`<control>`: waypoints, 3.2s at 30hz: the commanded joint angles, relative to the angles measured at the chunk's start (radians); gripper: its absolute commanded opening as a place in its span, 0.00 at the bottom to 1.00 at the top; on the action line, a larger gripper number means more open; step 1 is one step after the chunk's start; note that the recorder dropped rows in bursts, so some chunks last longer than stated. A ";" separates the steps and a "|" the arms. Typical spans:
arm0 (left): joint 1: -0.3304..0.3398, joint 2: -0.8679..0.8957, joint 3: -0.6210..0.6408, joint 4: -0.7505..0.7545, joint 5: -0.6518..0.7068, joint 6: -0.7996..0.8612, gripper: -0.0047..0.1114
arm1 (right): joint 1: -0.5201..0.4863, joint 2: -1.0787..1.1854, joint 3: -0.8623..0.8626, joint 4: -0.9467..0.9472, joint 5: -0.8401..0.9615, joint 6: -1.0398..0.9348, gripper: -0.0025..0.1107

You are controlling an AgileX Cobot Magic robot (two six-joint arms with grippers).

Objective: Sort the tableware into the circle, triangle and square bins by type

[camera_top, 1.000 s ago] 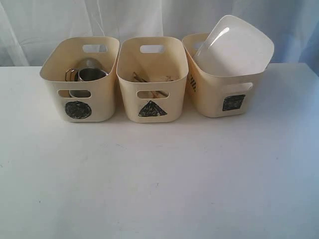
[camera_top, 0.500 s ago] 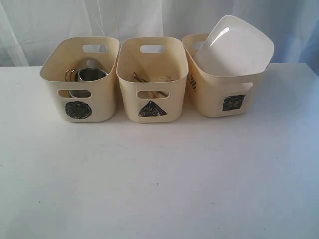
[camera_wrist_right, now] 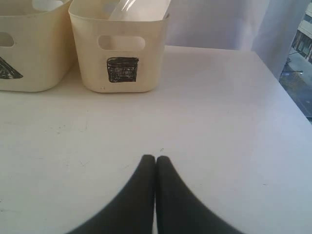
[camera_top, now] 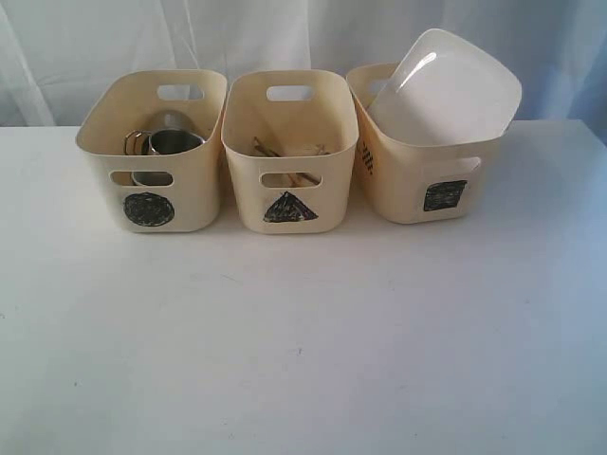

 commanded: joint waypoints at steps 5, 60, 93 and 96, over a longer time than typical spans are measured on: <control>0.004 -0.074 0.004 -0.043 0.054 0.067 0.04 | -0.005 -0.005 0.005 0.002 -0.003 -0.012 0.02; 0.004 -0.112 0.004 -0.058 0.050 0.075 0.04 | -0.005 -0.005 0.005 0.002 -0.003 -0.012 0.02; 0.004 -0.112 0.004 -0.056 0.050 0.075 0.04 | -0.005 -0.005 0.005 0.002 -0.003 -0.012 0.02; 0.004 -0.112 0.004 -0.056 0.050 0.075 0.04 | -0.005 -0.005 0.005 0.002 -0.003 -0.012 0.02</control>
